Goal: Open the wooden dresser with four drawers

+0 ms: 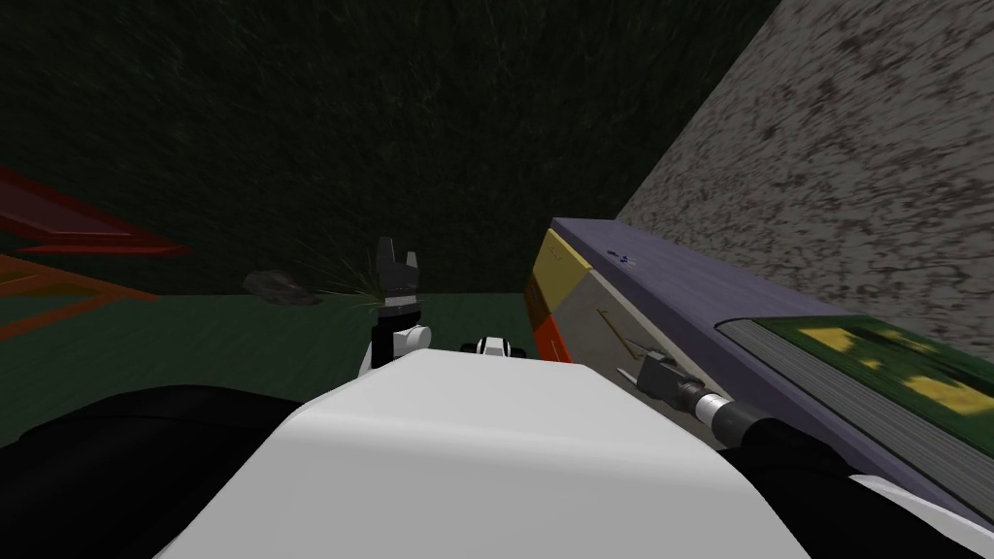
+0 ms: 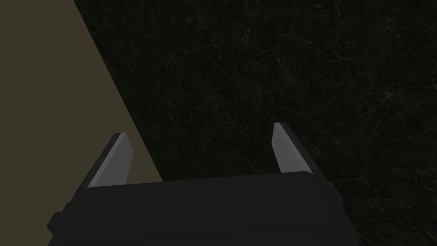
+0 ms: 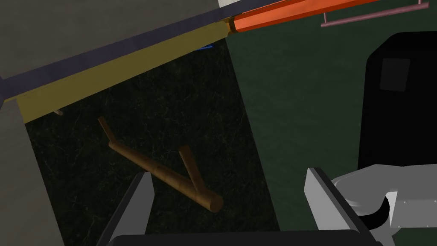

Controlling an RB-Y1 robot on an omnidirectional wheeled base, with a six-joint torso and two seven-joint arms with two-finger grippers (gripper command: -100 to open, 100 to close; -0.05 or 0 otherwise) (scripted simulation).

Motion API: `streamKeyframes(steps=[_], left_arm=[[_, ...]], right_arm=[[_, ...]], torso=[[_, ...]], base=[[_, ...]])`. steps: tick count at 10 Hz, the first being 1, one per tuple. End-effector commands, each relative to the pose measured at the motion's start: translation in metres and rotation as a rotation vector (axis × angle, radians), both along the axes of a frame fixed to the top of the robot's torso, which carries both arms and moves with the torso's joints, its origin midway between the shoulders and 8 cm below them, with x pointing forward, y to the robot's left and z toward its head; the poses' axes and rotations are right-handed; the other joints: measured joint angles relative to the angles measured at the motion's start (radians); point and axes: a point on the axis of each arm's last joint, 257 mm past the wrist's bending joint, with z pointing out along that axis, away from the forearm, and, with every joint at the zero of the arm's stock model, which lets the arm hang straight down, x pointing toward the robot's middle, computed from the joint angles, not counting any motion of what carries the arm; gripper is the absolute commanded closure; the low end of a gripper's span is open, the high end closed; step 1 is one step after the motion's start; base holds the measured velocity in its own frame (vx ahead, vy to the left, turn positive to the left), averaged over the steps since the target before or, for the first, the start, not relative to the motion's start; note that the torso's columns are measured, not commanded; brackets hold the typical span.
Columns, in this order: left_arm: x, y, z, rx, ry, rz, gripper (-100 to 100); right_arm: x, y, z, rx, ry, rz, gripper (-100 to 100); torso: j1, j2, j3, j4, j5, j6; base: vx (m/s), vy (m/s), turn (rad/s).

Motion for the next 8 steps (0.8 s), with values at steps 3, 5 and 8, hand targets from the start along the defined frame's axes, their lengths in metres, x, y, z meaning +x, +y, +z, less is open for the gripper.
streamKeyframes(steps=[3,5,8], left_arm=[[0.000,0.000,0.000,0.000,0.000,0.000,0],[0.000,0.000,0.000,0.000,0.000,0.000,0],[0.000,0.000,0.000,0.000,0.000,0.000,0]], right_arm=[[0.000,-0.004,-0.007,-0.004,0.003,-0.006,100],[0.001,0.000,-0.004,-0.005,-0.001,0.001,100],[0.003,0.001,0.000,-0.010,-0.012,0.001,100]], torso=[[0.001,-0.001,-0.001,0.000,0.000,0.000],[0.001,0.000,0.001,-0.002,-0.003,0.001],[-0.001,0.001,0.002,-0.002,-0.003,0.002]], base=[[0.027,0.007,0.031],[-0.010,0.148,-0.021],[-0.010,0.182,-0.015]])
